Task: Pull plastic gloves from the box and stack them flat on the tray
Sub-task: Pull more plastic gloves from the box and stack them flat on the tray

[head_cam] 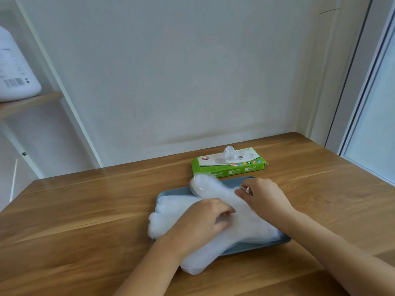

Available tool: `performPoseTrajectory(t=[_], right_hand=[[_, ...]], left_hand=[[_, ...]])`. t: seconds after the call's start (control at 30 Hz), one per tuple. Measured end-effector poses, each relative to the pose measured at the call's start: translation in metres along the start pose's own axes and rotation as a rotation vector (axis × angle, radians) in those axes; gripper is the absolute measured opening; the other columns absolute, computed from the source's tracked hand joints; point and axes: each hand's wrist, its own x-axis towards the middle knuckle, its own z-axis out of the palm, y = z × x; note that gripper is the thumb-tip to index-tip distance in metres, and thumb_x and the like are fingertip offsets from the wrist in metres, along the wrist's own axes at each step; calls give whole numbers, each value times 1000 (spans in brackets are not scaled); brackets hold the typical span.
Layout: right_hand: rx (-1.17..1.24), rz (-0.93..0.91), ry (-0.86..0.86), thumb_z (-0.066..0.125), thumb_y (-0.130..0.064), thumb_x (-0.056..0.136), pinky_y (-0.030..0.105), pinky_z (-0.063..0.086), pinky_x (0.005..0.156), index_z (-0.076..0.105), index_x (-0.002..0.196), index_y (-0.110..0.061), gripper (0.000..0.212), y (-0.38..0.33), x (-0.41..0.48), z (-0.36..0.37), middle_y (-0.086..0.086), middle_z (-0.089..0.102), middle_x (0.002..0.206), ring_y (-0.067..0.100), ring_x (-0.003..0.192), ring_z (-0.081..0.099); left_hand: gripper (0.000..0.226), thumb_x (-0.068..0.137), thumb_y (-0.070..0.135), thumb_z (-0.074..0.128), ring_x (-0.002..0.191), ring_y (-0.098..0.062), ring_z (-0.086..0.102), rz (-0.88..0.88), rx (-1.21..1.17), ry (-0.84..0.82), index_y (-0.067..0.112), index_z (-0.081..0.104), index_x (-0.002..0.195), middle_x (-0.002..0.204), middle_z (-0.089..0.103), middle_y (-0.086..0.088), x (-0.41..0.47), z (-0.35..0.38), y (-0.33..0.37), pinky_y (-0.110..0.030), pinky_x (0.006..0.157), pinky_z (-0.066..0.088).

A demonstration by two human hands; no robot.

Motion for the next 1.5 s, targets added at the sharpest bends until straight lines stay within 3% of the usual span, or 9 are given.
performPoseTrajectory(t=[0.23,0.47,0.6,0.77,0.9,1.03,1.13,1.3,1.5], right_hand=[[-48,15,-21,51,-41,95,28,32,55,63,100,-20,24,4,0,5,-6,54,78,18,75,52],[-187,-54,63,52,-37,95,28,42,68,57,110,-21,23,-1,-7,-6,-3,62,106,19,92,59],[-221,-449,316,83,-19,69,32,53,69,65,103,-15,38,-10,-20,-7,3,62,101,23,86,63],[-214,-577,-335,27,-44,100,29,18,116,33,146,-24,51,-2,-26,4,-4,28,154,11,140,27],[-342,-511,-479,16,-65,86,26,-6,115,7,151,-35,73,7,-20,-4,-6,1,161,12,147,1],[-338,-523,-514,19,-66,87,28,-7,115,-1,150,-39,72,7,-23,-8,-3,-7,161,15,147,-5],[-365,-545,-523,23,-65,90,32,-5,117,-2,151,-39,71,9,-21,-9,0,-8,161,18,147,-5],[-379,-529,-617,35,-67,88,28,-13,111,-8,150,-38,81,13,-15,-20,-4,-15,159,16,146,-12],[-394,-342,-826,69,-53,78,45,7,117,1,150,-44,100,22,-1,-59,-20,-2,158,18,147,0]], left_hand=[[79,90,57,53,147,-5,7,-149,109,-182,26,18,154,161,12,10,-1,2,-9,-25,121,5],[120,68,87,40,137,-19,-40,-392,272,-271,26,-22,150,152,-38,2,0,4,-18,-46,115,-22],[125,66,89,42,135,-21,-42,-411,311,-260,24,-25,149,150,-43,0,3,4,-19,-49,113,-23],[140,53,96,32,137,-32,-38,-544,447,-163,10,-28,146,150,-38,-16,-1,-2,-11,-52,111,-21],[150,33,101,-10,137,-37,-35,-690,487,40,3,-23,147,148,-36,-23,-7,-25,-13,-48,110,-20],[87,86,71,32,145,-9,-15,-352,196,202,23,9,154,161,-5,9,-4,-26,-5,-17,109,-10],[68,92,53,48,131,12,2,-209,55,-22,28,23,151,156,20,15,-3,-15,7,-1,101,-5],[112,71,82,40,145,-2,-14,-363,155,-364,24,-8,154,160,-15,9,-12,-8,-12,-33,119,-11],[139,39,89,46,143,-3,-18,-488,144,-487,32,-9,153,154,-17,21,-24,-41,-25,-33,119,-4]])
